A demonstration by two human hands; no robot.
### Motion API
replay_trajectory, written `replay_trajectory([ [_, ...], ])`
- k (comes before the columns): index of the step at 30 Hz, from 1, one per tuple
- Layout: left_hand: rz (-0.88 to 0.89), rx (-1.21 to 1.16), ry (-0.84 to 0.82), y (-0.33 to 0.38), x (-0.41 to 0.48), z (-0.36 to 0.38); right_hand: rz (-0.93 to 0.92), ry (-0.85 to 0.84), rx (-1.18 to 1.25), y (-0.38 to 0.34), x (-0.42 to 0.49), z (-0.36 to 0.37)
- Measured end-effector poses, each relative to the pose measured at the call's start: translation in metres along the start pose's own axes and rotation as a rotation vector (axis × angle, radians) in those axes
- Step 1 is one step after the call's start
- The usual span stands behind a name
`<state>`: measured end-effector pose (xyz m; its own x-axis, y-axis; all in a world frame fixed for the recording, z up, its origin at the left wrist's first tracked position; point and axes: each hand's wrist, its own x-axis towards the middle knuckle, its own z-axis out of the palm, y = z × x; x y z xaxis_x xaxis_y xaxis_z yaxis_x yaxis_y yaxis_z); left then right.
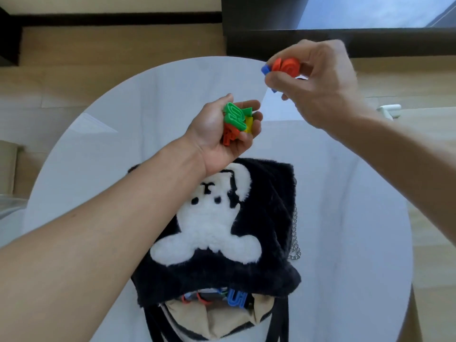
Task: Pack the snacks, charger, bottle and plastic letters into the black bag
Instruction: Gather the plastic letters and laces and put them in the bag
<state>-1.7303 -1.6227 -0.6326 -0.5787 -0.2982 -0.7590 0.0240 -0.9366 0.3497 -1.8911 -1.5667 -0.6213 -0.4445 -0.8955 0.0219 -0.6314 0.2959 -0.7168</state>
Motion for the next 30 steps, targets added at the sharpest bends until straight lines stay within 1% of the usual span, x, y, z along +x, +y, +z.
replay_trajectory([
  [2, 0.003, -0.013, -0.056, -0.007, -0.012, 0.01, -0.154, -0.137, -0.04, -0.032, -0.02, -0.015],
  [4, 0.02, -0.036, -0.131, -0.016, -0.027, 0.018, -0.244, -0.242, -0.111, -0.049, -0.038, -0.024],
  [5, 0.029, -0.053, -0.162, -0.021, -0.034, 0.021, -0.267, -0.268, -0.144, -0.053, -0.045, -0.028],
  [9, 0.075, -0.136, -0.209, -0.039, -0.069, 0.021, -0.314, -0.297, -0.187, -0.07, -0.076, -0.038],
  [12, 0.127, -0.155, -0.19, -0.049, -0.091, 0.019, -0.392, -0.246, -0.216, -0.082, -0.101, -0.037],
  [15, 0.186, -0.186, -0.183, -0.068, -0.124, 0.007, -0.436, -0.236, -0.281, -0.101, -0.14, -0.031],
  [19, 0.228, -0.204, -0.147, -0.11, -0.164, -0.028, -0.372, -0.344, -0.175, -0.121, -0.195, -0.01],
  [22, 0.246, -0.213, -0.1, -0.147, -0.191, -0.065, -0.333, -0.487, -0.095, -0.128, -0.237, 0.009],
  [24, 0.239, -0.224, -0.082, -0.169, -0.206, -0.089, -0.271, -0.588, -0.003, -0.128, -0.26, 0.021],
  [25, 0.224, -0.23, -0.079, -0.177, -0.211, -0.099, -0.229, -0.611, 0.04, -0.127, -0.269, 0.026],
  [27, 0.173, -0.249, -0.06, -0.191, -0.215, -0.115, -0.139, -0.565, 0.1, -0.122, -0.28, 0.031],
  [30, 0.116, -0.268, 0.041, -0.208, -0.211, -0.129, 0.077, -0.37, 0.204, -0.111, -0.284, 0.027],
])
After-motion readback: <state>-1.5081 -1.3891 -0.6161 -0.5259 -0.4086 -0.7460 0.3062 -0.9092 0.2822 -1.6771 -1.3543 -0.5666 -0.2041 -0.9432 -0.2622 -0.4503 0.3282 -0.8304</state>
